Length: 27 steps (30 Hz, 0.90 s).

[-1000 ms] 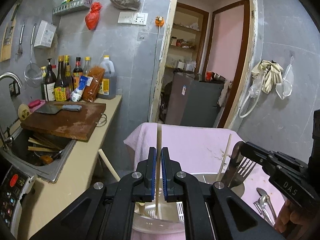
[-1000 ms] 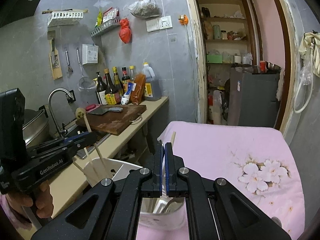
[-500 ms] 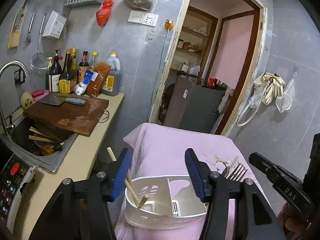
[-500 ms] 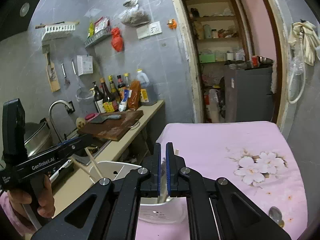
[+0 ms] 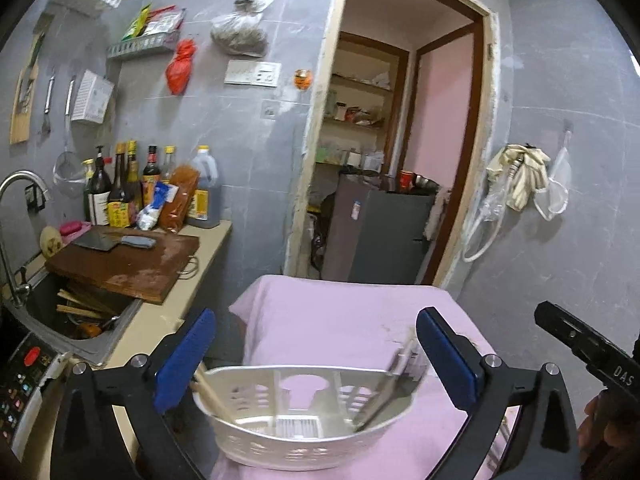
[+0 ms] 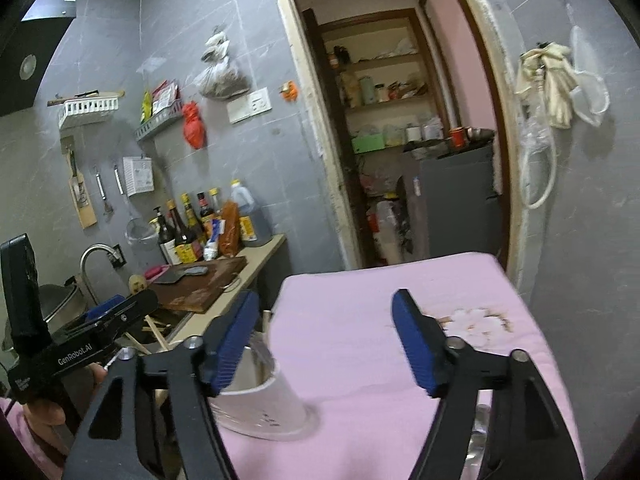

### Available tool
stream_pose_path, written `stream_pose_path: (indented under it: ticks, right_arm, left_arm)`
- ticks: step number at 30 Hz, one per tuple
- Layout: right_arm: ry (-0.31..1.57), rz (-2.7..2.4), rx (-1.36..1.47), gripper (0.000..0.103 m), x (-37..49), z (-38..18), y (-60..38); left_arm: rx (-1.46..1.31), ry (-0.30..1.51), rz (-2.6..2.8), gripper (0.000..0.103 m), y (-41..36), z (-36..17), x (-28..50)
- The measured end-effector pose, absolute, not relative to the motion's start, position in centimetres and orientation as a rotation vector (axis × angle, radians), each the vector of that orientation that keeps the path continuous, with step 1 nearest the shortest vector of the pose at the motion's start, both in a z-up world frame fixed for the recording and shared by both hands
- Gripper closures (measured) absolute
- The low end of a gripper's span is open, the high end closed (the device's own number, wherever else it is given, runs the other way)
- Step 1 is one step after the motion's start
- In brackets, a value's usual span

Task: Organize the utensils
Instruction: 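Move both grippers back over the cutlery on the table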

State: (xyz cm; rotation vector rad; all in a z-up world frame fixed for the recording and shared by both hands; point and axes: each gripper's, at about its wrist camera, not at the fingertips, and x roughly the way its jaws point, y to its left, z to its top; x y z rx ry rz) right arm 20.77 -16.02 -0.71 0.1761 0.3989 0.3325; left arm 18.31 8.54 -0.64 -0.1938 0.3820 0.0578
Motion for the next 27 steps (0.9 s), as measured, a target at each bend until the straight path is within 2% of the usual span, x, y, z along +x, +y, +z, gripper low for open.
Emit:
stream_pose_path:
  ticks: [7,13,27]
  right_arm:
    - [0.372,0.253,0.189,0.011,18.5,-0.4,-20.6]
    - [0.382,0.192,0.182,0.006,17.7,-0.7,-24.1]
    - [0.481,0.149,0.171,0.006,19.4,-4.2,-33.0]
  left_arm:
    - [-0.184,0.37,-0.007,0.001,4.3,-0.8,18.0]
    - [-0.155,0.37,-0.049,0.001,0.5,-1.1,18.0]
    - [-0.145,0.48,-0.086,0.001,-7.5,-4.3,19.4]
